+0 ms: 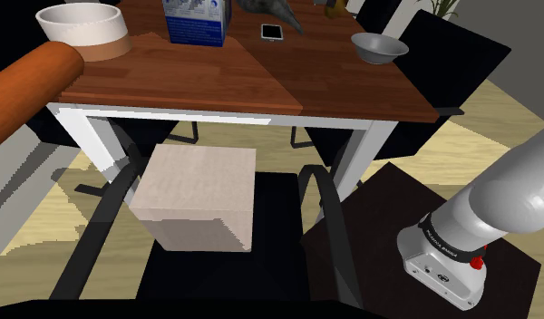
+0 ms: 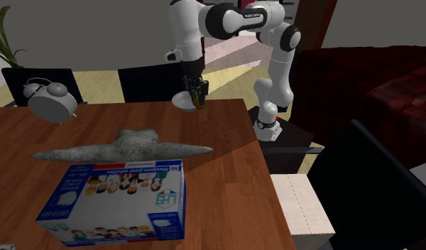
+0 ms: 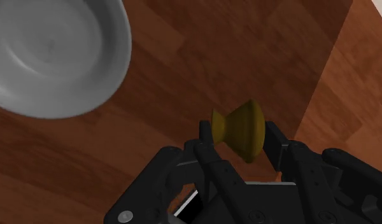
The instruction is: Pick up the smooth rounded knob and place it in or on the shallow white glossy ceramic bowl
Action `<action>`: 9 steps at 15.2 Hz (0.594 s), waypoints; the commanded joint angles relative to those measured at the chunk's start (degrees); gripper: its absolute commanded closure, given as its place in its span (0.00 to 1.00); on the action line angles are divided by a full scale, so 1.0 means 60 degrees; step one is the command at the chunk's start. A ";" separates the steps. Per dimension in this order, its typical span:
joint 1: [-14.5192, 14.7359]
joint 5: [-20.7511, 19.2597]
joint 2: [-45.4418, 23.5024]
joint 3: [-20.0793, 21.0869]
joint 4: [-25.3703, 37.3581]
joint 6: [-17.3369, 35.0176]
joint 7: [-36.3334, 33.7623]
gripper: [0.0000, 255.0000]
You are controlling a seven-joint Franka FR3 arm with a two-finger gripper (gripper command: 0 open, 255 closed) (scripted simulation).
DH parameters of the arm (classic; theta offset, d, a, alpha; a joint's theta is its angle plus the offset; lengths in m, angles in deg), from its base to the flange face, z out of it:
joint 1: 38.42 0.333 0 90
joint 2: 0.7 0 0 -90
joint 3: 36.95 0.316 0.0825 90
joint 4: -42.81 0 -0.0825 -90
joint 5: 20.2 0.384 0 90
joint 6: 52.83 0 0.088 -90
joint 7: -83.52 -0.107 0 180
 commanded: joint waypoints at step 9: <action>-0.1043 -0.0250 0.0509 -0.1292 -0.0517 -0.0395 0.2313 1.00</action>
